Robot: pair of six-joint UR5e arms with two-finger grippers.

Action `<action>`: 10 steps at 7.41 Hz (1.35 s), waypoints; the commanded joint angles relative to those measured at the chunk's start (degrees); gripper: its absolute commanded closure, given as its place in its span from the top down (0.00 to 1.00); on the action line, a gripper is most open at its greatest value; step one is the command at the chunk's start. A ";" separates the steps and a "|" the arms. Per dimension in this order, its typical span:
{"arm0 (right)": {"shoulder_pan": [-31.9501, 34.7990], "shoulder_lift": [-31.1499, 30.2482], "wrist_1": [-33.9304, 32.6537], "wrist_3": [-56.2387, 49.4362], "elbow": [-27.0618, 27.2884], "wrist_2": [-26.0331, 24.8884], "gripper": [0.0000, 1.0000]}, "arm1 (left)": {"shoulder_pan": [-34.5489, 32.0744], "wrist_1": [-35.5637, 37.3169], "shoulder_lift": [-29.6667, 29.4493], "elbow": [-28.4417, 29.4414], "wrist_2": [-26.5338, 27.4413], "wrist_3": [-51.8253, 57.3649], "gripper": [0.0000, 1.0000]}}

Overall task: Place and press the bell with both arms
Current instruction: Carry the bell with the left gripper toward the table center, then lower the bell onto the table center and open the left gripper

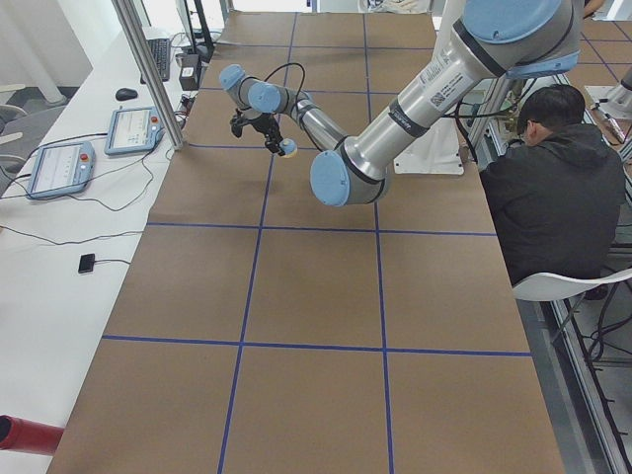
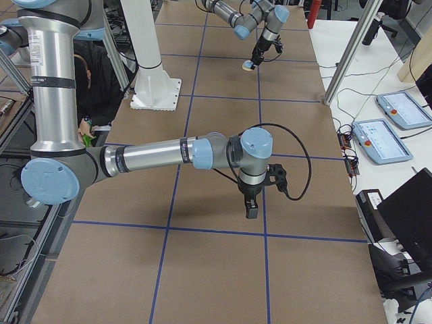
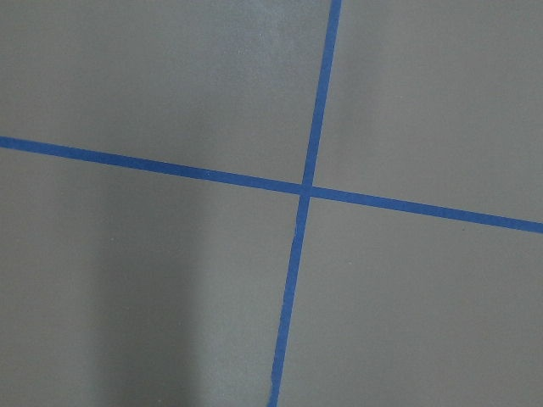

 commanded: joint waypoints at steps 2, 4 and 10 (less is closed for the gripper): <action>0.00 -0.21 0.00 0.00 -0.05 0.00 1.00 | 5.36 -12.40 -9.91 15.14 5.67 -10.87 0.25; 0.00 -0.30 0.00 0.00 -0.05 0.09 1.00 | 7.11 -16.48 -11.33 18.69 10.30 -14.85 0.25; 0.00 -0.30 0.00 0.00 -0.05 0.00 1.00 | 8.09 -16.75 -11.42 20.37 10.59 -14.86 0.71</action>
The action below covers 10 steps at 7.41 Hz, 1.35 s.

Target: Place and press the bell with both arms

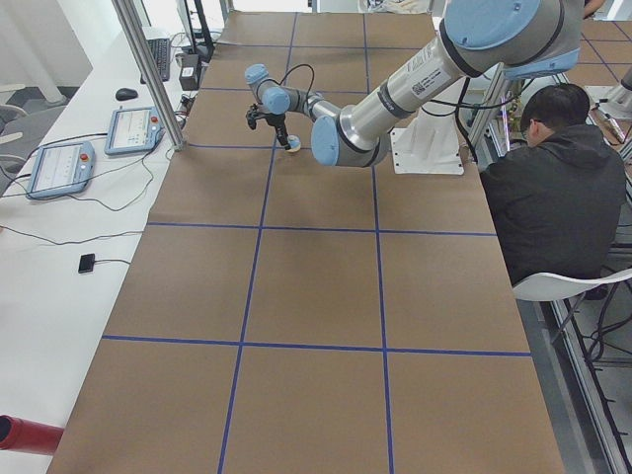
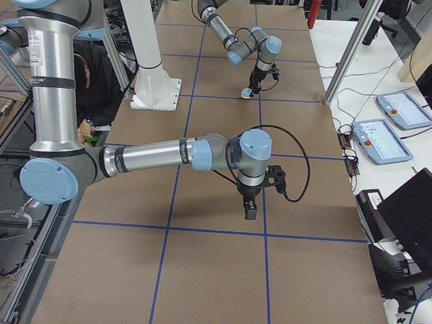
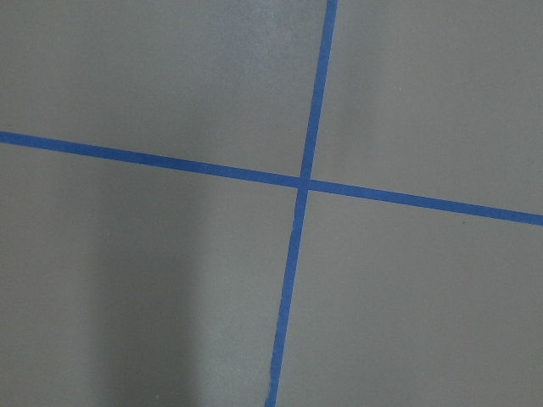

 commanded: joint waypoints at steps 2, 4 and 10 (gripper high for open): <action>0.00 -0.06 0.00 0.00 0.00 -0.03 1.00 | 0.29 -0.48 0.08 0.10 0.01 0.29 1.00; 0.00 0.63 0.00 0.09 0.35 -0.03 1.00 | -1.54 0.12 0.08 -2.08 -0.34 0.38 1.00; -0.26 4.24 -0.09 0.79 2.20 1.46 1.00 | -11.72 14.51 16.91 -29.82 -0.52 17.62 1.00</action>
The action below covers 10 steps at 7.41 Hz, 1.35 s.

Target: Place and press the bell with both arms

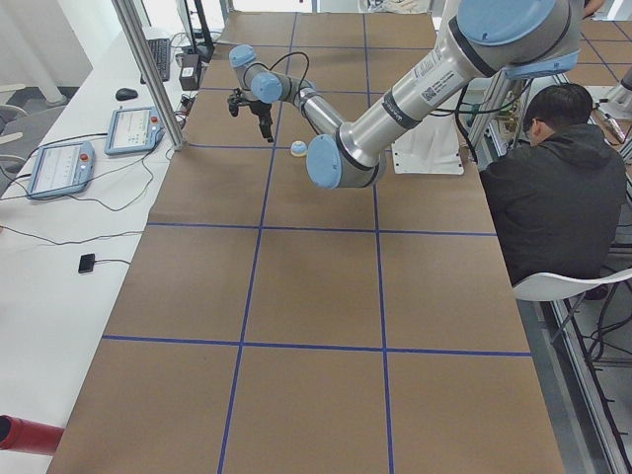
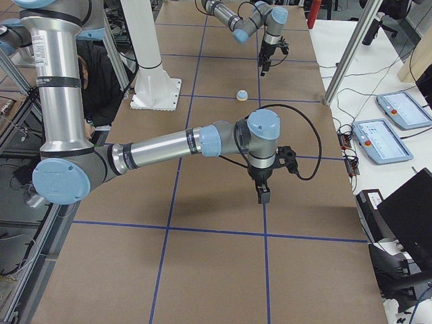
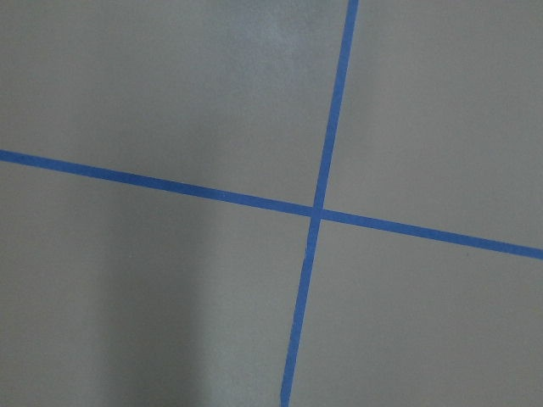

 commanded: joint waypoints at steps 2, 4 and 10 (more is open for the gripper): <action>-0.13 -0.05 0.19 6.70 0.62 6.29 1.00 | -10.11 5.07 19.55 -16.27 0.16 23.65 1.00; -1.26 -0.40 7.89 7.89 1.59 7.72 1.00 | -18.46 4.72 30.30 -22.96 0.94 35.29 1.00; -22.14 15.46 12.33 39.94 3.62 0.72 0.99 | -42.45 3.23 51.93 -25.80 0.51 72.39 1.00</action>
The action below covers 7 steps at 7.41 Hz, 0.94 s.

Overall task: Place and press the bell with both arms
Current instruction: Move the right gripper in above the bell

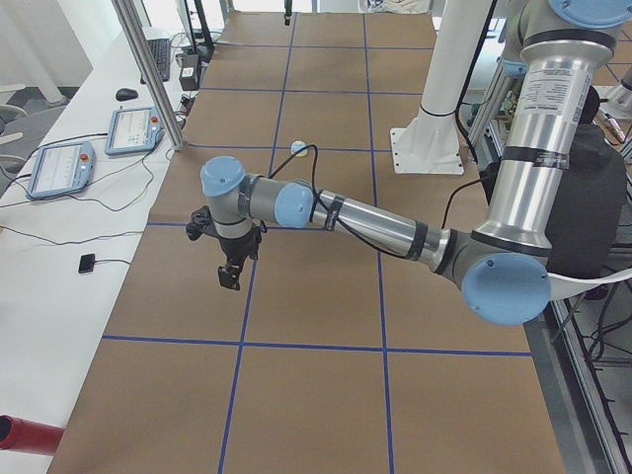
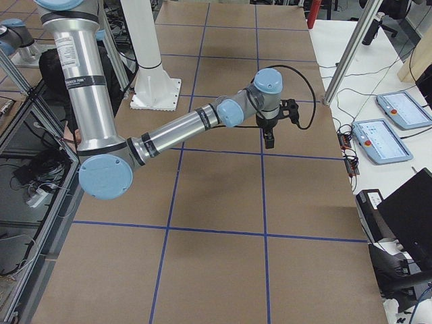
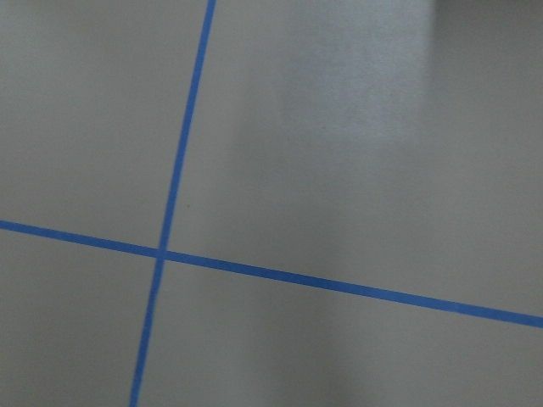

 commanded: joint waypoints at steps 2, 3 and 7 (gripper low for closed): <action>-11.84 12.43 0.48 10.13 -1.28 -4.48 0.90 | -9.90 -1.42 10.18 -2.51 -0.74 6.06 1.00; -15.79 13.88 0.48 15.97 -1.03 -5.88 0.91 | -9.91 -1.42 11.42 -3.57 -0.74 5.71 1.00; -35.22 31.59 0.13 27.87 -18.63 -28.36 0.86 | -9.91 -1.42 11.79 -3.84 -0.83 5.53 1.00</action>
